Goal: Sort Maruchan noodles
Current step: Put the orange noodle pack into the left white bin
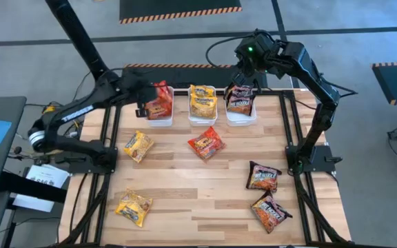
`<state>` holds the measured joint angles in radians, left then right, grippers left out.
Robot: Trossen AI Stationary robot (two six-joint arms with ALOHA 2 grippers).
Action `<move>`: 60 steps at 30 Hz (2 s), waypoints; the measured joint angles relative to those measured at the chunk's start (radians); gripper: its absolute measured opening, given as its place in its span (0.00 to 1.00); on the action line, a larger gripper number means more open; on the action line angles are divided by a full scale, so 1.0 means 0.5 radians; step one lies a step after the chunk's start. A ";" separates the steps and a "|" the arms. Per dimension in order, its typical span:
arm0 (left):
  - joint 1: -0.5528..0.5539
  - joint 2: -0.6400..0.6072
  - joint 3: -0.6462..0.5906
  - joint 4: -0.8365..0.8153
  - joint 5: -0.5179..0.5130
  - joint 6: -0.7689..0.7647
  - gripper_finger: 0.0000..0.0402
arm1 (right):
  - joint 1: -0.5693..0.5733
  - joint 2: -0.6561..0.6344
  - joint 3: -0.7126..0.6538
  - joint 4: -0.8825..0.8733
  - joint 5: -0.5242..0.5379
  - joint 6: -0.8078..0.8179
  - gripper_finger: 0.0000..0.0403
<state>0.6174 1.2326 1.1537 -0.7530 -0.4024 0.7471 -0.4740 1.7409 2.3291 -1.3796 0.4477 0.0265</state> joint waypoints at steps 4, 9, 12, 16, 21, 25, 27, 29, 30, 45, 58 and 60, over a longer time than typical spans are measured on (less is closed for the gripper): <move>-0.001 0.212 0.128 -0.166 -0.003 -0.061 0.00 | 0.000 0.000 0.000 -0.025 -0.001 0.000 0.26; -0.003 0.389 0.169 -0.179 -0.012 -0.036 0.00 | 0.000 0.000 0.000 -0.063 -0.002 0.001 0.26; -0.004 0.467 0.169 -0.250 -0.011 -0.021 0.00 | 0.000 0.000 0.000 -0.092 -0.002 0.001 0.26; -0.004 0.563 0.169 -0.294 -0.010 -0.020 0.00 | 0.000 0.000 0.000 -0.116 -0.002 0.002 0.26; -0.004 0.692 0.169 -0.298 -0.013 -0.019 0.00 | 0.000 0.000 0.000 -0.115 -0.002 0.002 0.26; -0.013 0.765 0.169 -0.297 -0.060 -0.037 0.00 | 0.000 0.000 0.000 -0.119 -0.002 0.002 0.26; -0.029 0.781 0.169 -0.292 -0.124 -0.064 0.00 | 0.000 0.000 0.000 -0.123 -0.002 0.002 0.26; -0.028 0.781 0.169 -0.291 -0.134 -0.063 0.00 | 0.000 0.000 0.000 -0.132 -0.002 0.002 0.26; -0.029 0.781 0.169 -0.292 -0.125 -0.052 0.00 | 0.000 0.000 0.000 -0.133 -0.002 0.002 0.26; -0.043 0.780 0.167 -0.224 0.113 -0.050 0.00 | 0.001 0.000 0.000 -0.134 -0.003 0.005 0.26; -0.036 0.780 0.167 -0.223 0.214 -0.205 0.18 | 0.005 0.000 0.000 -0.135 -0.006 0.060 0.26; -0.037 0.780 0.167 -0.223 0.208 -0.251 0.22 | 0.010 0.000 0.000 -0.135 -0.012 0.082 0.26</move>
<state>0.5991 1.6226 1.2369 -0.8646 -0.2982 0.6214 -0.4692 1.7409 2.3291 -1.4471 0.4417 0.0673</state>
